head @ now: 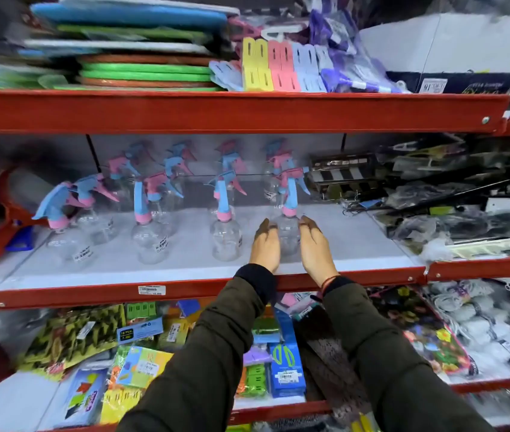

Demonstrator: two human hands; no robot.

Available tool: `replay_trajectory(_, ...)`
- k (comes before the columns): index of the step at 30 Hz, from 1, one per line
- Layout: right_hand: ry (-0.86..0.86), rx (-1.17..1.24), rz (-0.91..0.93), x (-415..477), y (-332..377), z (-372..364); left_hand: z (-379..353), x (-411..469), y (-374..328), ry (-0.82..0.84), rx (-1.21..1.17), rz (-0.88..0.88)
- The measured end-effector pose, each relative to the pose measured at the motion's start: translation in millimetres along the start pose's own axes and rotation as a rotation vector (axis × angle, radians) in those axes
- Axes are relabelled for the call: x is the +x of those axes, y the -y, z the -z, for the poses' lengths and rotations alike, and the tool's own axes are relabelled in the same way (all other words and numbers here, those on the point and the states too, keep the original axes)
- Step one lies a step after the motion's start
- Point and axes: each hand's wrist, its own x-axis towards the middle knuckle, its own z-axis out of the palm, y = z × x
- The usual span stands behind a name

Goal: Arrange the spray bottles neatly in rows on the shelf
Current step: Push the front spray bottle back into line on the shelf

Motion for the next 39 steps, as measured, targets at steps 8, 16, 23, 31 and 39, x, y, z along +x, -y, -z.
replay_trajectory(8,0.014,0.041,-0.048,-2,0,-1,0,-5,-3,0.097,-0.021,0.039)
replay_trajectory(16,0.022,0.026,0.006,-31,-7,18,1,-39,-6,0.158,0.062,0.026)
replay_trajectory(23,0.023,-0.015,0.023,-45,-9,29,-2,-56,-10,0.171,0.096,0.038)
replay_trajectory(31,-0.121,0.079,0.096,-85,0,33,16,-83,-4,0.033,-0.012,-0.052)
replay_trajectory(39,0.044,0.157,0.155,-120,16,-27,61,-100,7,-0.224,-0.156,-0.115)
